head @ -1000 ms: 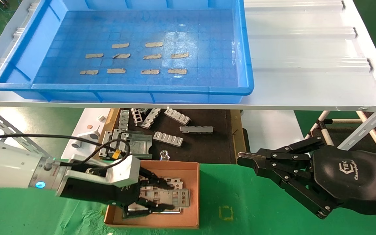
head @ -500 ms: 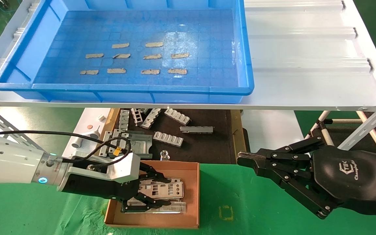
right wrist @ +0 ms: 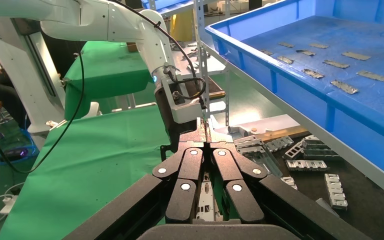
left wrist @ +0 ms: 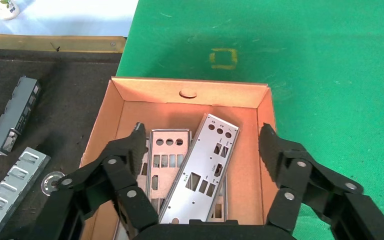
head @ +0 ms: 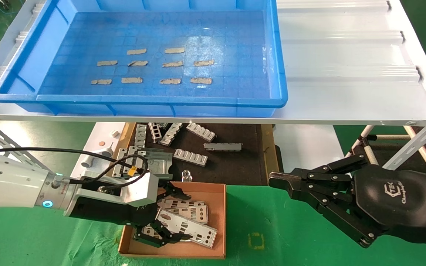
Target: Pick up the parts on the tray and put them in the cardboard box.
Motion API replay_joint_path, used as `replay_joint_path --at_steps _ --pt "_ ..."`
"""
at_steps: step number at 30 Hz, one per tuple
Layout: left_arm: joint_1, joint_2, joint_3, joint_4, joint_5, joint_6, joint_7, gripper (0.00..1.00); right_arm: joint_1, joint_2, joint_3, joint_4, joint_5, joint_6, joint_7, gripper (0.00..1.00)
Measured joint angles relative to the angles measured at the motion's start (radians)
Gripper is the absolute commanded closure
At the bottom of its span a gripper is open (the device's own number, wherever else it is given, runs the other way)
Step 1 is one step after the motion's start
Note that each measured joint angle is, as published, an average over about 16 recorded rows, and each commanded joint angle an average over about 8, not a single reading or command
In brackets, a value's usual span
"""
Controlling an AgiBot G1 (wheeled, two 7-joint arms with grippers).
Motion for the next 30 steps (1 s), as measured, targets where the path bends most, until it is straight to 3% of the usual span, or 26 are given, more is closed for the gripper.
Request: replay_joint_path --at_steps 9,16,24,30 --pt "0.0 -0.001 -0.001 -0.003 0.0 -0.001 -0.001 0.0 0.0 0.0 0.0 0.0 0.0 0.0 0.0 0.63" --pt "0.011 -0.009 -0.022 -0.02 -0.006 0.003 -0.012 0.0 0.0 0.0 0.0 0.0 0.0 0.0 0.0 0.47" --pt "0.054 -0.037 -0.097 -0.077 -0.028 0.015 -0.053 0.0 0.0 0.0 0.0 0.0 0.0 0.0 0.0 0.03" --pt "0.101 -0.067 -0.18 -0.14 -0.052 0.029 -0.097 0.0 0.0 0.0 0.0 0.0 0.0 0.0 0.0 0.0"
